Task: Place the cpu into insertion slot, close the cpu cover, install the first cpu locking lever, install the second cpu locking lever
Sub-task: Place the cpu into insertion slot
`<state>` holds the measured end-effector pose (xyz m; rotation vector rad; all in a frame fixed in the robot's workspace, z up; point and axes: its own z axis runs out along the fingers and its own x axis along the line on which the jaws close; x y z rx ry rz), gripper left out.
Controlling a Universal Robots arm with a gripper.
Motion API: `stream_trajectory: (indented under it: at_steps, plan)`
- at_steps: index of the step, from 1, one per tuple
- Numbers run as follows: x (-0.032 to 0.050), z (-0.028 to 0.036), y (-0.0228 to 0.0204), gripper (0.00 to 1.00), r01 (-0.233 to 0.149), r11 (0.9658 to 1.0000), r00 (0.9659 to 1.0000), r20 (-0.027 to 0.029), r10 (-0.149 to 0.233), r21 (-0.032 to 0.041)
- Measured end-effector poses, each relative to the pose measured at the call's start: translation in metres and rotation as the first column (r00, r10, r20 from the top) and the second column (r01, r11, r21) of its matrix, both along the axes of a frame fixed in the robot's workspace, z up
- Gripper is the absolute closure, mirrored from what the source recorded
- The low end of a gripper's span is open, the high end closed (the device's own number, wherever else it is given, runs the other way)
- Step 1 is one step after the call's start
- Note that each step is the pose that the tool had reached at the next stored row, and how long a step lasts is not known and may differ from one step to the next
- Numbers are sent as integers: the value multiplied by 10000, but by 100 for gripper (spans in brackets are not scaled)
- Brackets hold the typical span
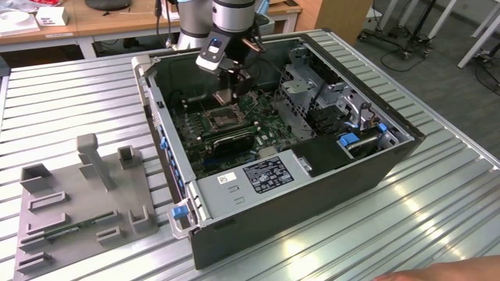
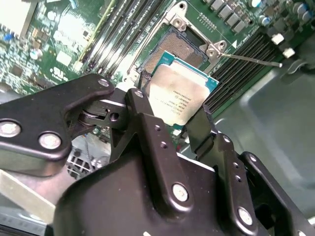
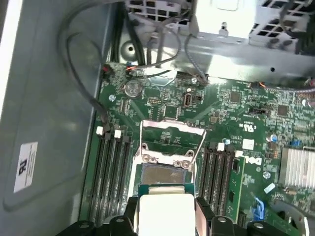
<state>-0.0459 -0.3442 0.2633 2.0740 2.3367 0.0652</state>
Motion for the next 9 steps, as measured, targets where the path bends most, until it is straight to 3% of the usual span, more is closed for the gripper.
stream_trajectory:
  at_steps: [4,9]
  plan:
    - [0,-2,0,46,495,9988,9988,0,-495,1]
    - [0,-2,0,46,547,9985,9985,0,-547,0]
